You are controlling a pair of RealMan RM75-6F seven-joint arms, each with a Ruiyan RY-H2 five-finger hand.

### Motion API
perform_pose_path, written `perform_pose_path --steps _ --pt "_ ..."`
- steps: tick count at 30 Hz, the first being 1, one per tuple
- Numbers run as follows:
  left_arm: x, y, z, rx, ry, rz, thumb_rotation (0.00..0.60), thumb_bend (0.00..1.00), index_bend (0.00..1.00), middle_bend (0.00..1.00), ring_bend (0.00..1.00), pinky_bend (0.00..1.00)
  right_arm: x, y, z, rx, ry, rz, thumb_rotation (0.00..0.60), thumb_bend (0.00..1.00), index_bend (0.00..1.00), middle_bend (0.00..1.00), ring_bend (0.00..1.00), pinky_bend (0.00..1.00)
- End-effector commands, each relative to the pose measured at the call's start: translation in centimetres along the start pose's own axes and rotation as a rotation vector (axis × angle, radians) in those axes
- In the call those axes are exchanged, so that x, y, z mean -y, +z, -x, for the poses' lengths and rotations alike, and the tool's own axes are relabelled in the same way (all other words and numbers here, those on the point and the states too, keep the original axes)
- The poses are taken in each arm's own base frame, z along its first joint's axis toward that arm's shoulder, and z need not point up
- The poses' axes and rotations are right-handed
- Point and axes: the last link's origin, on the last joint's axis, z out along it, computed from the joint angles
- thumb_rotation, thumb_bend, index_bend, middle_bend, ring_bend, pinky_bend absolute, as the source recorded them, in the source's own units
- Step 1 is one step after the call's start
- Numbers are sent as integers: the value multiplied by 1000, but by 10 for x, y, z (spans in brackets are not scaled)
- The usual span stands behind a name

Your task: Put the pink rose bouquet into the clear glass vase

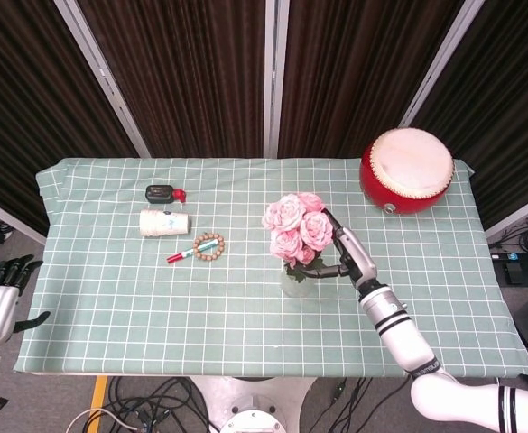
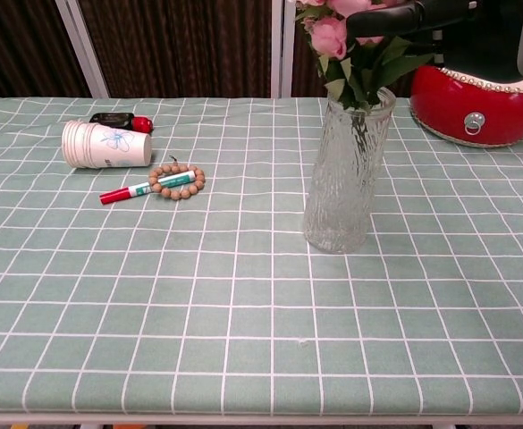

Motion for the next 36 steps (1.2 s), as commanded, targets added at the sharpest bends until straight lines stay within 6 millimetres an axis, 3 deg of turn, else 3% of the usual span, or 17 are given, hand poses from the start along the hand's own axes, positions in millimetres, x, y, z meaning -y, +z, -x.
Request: perform_pose_path --steps 1,6,11,14,20,30,36 --pt "0 0 -1 -2 0 1 600 0 175 116 108 292 -5 -6 -5 -8 -10 2 600 0 62 77 0 0" --pt "-1 0 -1 -4 0 3 600 0 175 116 108 292 -10 -22 -12 -10 -32 -4 600 0 62 79 0 0" --pt "-3 1 -1 -3 2 7 600 0 175 116 108 293 -21 -42 -34 -58 -156 -10 600 0 61 78 0 0" --pt "-4 2 -1 -5 4 10 600 0 175 116 108 293 -29 -53 -52 -133 -330 -27 600 0 61 73 0 0" --pt "-9 3 -5 -20 10 23 600 0 176 116 108 293 -49 -81 -89 -335 -870 -28 600 0 54 49 0 0" --pt "-17 6 -12 -37 16 38 600 0 176 116 108 293 -84 -142 -129 -475 -1298 96 600 0 18 30 0 0" --pt "-20 7 -16 -45 15 42 600 0 175 116 108 293 -106 -162 -149 -487 -1549 207 600 0 0 0 0 0"
